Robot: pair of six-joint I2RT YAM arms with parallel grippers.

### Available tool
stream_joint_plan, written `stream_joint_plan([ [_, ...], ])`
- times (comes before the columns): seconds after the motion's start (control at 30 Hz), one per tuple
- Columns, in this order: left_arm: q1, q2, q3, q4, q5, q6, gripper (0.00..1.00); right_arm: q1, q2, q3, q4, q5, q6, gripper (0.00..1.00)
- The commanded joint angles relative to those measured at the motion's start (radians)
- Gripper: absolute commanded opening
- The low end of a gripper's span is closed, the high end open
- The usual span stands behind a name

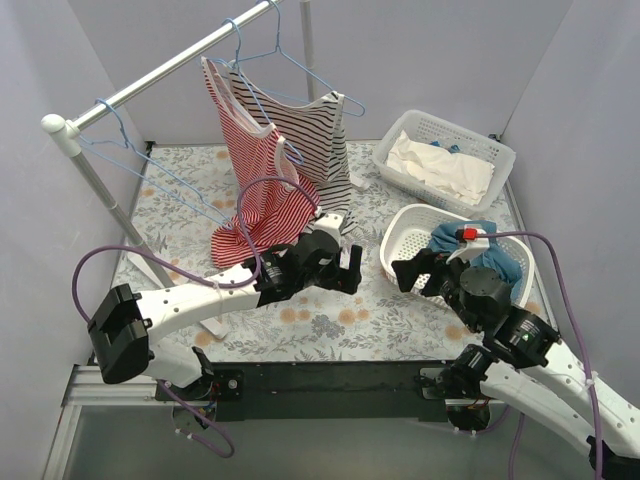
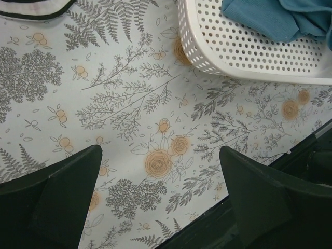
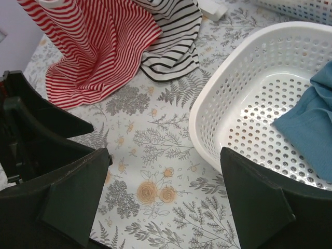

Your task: Place the tank top on the hanger

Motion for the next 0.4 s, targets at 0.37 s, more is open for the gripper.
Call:
stream_joint_plan([
  [0.37,-0.028,-0.082,-0.107,0.113,-0.041,-0.087,0.98,-0.002,0.121,-0.015,-0.002,-0.006,0.031,0.97],
])
